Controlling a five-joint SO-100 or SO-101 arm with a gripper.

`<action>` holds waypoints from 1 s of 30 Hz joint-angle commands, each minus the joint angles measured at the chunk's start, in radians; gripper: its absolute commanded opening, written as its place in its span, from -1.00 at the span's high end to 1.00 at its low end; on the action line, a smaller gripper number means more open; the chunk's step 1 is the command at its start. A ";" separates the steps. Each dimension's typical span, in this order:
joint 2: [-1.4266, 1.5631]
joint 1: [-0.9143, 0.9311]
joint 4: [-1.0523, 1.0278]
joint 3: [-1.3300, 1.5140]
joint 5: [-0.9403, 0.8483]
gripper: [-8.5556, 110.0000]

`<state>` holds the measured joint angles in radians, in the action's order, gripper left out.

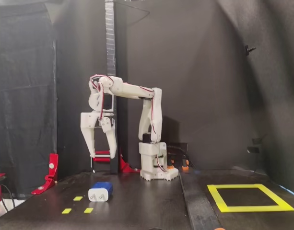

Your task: Grasp the block and place it in the designated area.

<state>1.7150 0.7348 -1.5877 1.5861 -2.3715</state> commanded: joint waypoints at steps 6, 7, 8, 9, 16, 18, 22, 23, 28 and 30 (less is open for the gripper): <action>0.003 0.000 0.009 0.002 -0.012 0.33; 0.002 0.000 0.012 0.003 -0.012 0.33; 0.000 0.000 0.015 0.008 -0.012 0.33; -0.005 0.000 0.021 0.012 -0.012 0.33; -0.014 0.011 0.146 0.127 -0.017 0.33; -0.018 0.014 0.198 0.167 -0.018 0.33; -0.031 0.025 0.276 0.232 -0.032 0.33; -0.035 0.028 0.293 0.244 -0.035 0.33; -0.063 0.038 0.347 0.276 -0.043 0.33; -0.080 0.041 0.359 0.278 -0.043 0.33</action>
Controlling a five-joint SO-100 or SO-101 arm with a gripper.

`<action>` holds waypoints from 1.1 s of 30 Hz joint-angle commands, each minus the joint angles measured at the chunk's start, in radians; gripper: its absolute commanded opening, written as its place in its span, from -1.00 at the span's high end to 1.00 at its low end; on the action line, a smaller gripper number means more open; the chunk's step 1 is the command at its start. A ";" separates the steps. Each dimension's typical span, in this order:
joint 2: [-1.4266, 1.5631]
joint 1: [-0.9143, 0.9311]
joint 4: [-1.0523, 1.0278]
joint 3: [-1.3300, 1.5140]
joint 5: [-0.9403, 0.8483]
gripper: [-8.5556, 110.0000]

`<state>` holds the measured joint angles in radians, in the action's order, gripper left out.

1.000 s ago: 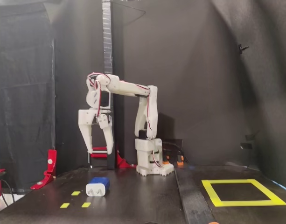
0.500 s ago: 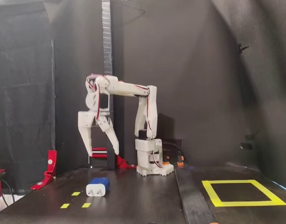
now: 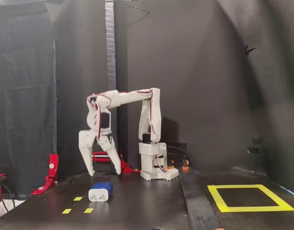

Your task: Grasp the block and place it in the designated area.

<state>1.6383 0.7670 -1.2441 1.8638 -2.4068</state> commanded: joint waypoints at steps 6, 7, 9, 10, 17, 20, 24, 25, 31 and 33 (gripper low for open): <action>-0.054 0.011 0.055 0.003 -0.011 0.33; -0.061 0.011 0.060 0.003 -0.011 0.33; -0.077 0.011 0.071 0.005 -0.012 0.33; -0.084 0.011 0.075 0.008 -0.014 0.33; -0.107 0.014 0.132 0.057 -0.025 0.33; -0.114 0.015 0.167 0.084 -0.031 0.33; -0.133 0.017 0.195 0.092 -0.032 0.33; -0.138 0.017 0.202 0.092 -0.032 0.33; -0.164 0.021 0.235 0.094 -0.035 0.33; -0.167 0.023 0.238 0.094 -0.040 0.33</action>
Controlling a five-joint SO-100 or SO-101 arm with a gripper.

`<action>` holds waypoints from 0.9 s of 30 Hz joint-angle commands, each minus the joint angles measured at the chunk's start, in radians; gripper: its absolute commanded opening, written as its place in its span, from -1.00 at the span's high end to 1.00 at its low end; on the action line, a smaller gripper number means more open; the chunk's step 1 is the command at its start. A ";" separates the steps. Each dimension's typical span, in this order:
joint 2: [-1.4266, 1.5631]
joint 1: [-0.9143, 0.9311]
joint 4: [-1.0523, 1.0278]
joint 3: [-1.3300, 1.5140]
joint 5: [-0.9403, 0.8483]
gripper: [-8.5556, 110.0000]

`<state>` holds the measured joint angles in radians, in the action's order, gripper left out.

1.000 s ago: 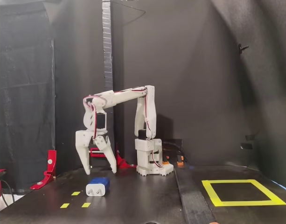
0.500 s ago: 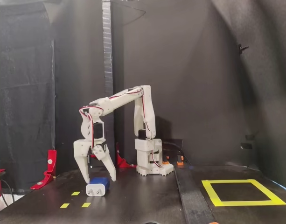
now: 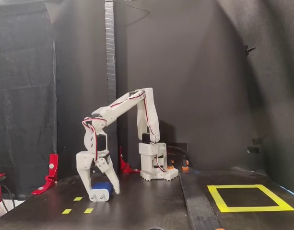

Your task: Grasp the block and place it in the designated area.

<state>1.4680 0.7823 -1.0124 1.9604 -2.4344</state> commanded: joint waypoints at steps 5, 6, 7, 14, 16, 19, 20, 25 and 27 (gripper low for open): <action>0.002 0.014 0.006 0.000 -0.023 0.43; 0.002 0.014 0.006 0.003 -0.023 0.48; 0.002 0.014 0.011 0.008 -0.023 0.51; 0.003 0.015 0.028 0.026 -0.023 0.56; 0.005 0.014 0.028 0.028 -0.023 0.56; 0.005 0.012 0.025 0.028 -0.023 0.56; 0.005 0.011 0.025 0.026 -0.023 0.56; 0.012 0.011 0.017 0.017 -0.023 0.56; 0.015 0.011 -0.011 -0.003 -0.023 0.56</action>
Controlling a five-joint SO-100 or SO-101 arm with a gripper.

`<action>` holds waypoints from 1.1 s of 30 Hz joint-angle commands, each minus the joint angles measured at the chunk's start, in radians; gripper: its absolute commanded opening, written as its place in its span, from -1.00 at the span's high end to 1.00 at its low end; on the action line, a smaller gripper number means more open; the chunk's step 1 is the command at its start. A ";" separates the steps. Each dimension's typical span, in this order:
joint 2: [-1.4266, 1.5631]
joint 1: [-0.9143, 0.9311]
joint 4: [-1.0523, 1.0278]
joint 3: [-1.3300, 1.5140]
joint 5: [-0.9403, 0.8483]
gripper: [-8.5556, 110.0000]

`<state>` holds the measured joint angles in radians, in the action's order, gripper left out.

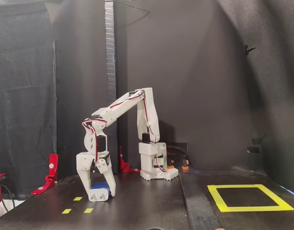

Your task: Grasp the block and place it in the designated area.

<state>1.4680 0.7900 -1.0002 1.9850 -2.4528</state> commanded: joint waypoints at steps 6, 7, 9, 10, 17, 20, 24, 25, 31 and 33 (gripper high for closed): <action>0.023 -0.002 -0.173 -0.146 -0.002 0.56; 0.025 -0.002 -0.198 -0.166 -0.002 0.56; 0.028 -0.003 -0.244 -0.207 -0.002 0.56; 0.029 -0.005 -0.264 -0.225 -0.002 0.56; 0.043 -0.011 -0.417 -0.373 0.009 0.56; 0.046 -0.018 -0.488 -0.446 0.023 0.56; 0.052 -0.021 -0.568 -0.535 0.028 0.56; 0.054 -0.021 -0.583 -0.554 0.029 0.56; 0.078 -0.028 -0.637 -0.615 0.044 0.56; 0.089 -0.028 -0.655 -0.632 0.044 0.56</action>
<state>1.4910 0.7670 -1.6368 1.4082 -2.4130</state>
